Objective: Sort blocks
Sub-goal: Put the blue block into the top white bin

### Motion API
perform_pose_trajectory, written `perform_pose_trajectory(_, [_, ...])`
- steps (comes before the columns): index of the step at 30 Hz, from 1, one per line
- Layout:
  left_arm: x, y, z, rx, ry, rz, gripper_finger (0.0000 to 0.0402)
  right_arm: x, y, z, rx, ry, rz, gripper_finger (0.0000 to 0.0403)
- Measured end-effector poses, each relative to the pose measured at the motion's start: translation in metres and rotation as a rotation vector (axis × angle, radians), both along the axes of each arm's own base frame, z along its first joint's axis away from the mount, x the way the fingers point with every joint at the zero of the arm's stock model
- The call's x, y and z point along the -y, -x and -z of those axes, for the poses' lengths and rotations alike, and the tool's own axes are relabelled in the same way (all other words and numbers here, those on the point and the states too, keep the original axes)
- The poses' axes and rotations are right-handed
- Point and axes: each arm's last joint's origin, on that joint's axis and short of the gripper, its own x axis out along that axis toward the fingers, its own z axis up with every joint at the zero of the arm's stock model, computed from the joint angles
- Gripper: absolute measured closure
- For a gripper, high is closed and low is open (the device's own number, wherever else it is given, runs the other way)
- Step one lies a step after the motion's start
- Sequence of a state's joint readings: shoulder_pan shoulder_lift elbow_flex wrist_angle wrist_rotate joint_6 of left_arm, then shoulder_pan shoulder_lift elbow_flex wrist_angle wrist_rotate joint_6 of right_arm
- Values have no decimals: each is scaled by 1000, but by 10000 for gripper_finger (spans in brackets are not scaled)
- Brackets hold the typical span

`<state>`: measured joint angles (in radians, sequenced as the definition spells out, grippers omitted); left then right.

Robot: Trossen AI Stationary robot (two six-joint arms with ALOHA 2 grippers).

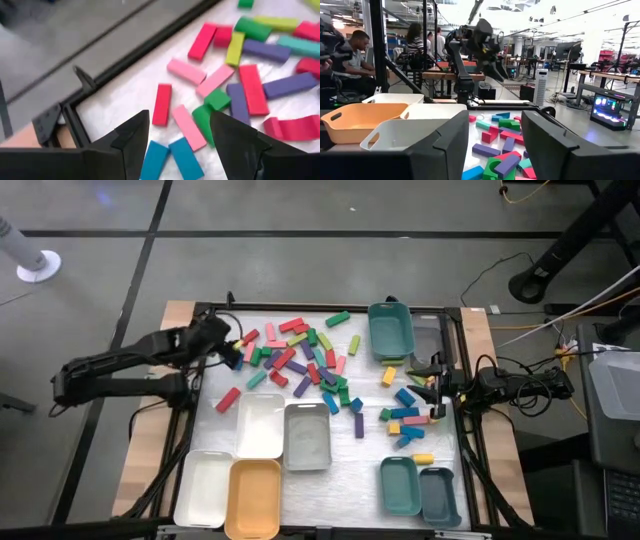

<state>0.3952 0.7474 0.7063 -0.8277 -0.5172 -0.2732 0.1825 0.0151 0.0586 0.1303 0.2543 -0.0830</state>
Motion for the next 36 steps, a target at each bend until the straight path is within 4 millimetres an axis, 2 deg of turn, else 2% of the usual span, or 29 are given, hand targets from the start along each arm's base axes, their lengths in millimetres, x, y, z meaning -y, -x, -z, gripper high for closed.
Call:
perform_pose_trajectory(10, [-42,-2,21,-94,185,-80,203,0,0,1,-9,1,0,221])
perform_pose_trajectory(16, [-59,0,30,-119,265,-66,203,0,-1,4,-46,8,0,221])
perform_pose_trajectory(28, [-78,-7,53,-270,359,118,203,0,-1,8,-87,9,-1,221])
perform_pose_trajectory(36, [-86,-14,74,-364,449,142,203,0,-1,8,-87,9,-1,221])
